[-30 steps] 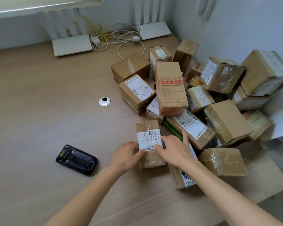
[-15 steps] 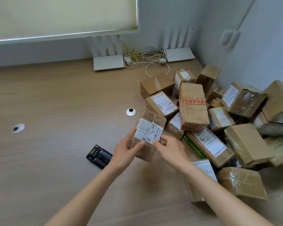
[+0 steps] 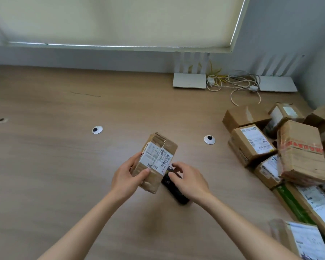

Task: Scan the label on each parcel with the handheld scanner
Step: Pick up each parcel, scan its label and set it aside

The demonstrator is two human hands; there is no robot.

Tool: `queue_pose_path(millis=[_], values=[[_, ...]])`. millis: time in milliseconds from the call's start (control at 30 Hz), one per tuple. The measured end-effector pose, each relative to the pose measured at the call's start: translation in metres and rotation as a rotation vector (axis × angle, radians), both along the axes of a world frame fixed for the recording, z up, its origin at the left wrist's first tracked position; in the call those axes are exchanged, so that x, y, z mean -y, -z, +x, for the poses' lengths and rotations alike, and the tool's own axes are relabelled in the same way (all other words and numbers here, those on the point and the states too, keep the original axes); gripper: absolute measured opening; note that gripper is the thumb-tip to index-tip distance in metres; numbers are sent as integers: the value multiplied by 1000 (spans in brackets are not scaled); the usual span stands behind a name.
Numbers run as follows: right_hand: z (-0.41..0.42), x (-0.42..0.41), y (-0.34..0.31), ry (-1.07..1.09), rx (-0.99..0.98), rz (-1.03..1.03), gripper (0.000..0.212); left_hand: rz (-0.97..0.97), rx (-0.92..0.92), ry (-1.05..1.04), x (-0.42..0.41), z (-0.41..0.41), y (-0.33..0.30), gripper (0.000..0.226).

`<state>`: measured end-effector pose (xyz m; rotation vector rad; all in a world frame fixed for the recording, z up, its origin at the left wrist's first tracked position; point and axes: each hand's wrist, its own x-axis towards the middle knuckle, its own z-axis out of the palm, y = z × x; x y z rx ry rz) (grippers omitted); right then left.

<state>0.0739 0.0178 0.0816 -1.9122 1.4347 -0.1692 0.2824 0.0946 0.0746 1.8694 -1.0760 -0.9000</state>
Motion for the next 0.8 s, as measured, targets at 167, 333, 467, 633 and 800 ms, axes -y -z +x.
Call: queue_pose_path(millis=[167,333,467,633,800], values=[[25,-2,37,-105,-225,-26,42,59,-12,-99,-29,49,20,57],[34,2,73,-96,-367,-6,77,92,-20,-148,-42,75,45,57],[44,5,97,-49,-419,14,101,92,-46,-166,-44,81,65,61],[50,9,117,-32,-455,-34,100,108,-77,-157,-42,87,85,70],[47,9,117,-28,-409,2,83,126,-33,-142,-41,91,88,68]])
